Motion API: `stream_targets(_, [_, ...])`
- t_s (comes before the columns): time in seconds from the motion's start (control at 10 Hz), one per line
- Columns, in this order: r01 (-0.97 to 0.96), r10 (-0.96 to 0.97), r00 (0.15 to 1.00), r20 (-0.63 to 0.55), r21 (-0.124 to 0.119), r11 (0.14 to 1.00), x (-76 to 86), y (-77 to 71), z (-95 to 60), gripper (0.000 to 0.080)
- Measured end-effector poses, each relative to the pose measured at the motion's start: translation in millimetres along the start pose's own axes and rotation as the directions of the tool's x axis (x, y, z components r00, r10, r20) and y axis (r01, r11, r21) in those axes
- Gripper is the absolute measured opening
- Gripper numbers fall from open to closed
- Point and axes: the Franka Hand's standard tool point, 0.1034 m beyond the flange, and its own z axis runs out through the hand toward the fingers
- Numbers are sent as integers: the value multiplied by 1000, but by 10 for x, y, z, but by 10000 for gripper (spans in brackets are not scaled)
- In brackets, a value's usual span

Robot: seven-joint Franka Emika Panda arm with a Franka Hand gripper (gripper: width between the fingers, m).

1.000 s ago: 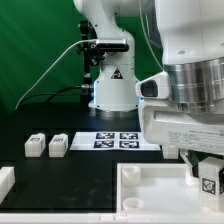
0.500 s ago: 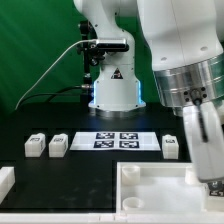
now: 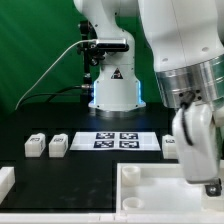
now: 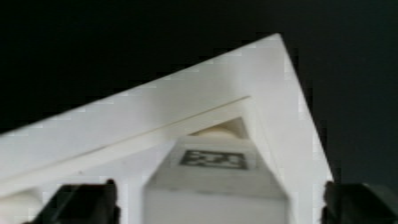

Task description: Assemble one leg

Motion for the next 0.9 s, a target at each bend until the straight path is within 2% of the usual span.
stream_targets(0.1, [76,-77,997,-3,-43,996,-8,52,-2,624])
stream_targets(0.2, [230,-233,972,-15,-98,968,-43,79,-35,642])
stream_targets(0.3, [478,-491,871,-31,-180,860,-93,125,-38,648])
stream_targets(0.4, [509,-521,853,-36,-166,845,-142,129,-23,649])
stream_targets(0.5, [661,-672,741,-6,-171,731,-120,129,-17,649])
stream_targets(0.6, [828,-835,548,37,-167,536,-106,121,-20,649])
stream_targets(0.7, [906,-923,384,28,-202,371,-100,86,-29,649])
stream_targets(0.8, [950,-969,246,38,-209,233,-98,43,-51,649])
stream_targets(0.9, [983,-999,8,35,-181,1,-25,-95,-83,649])
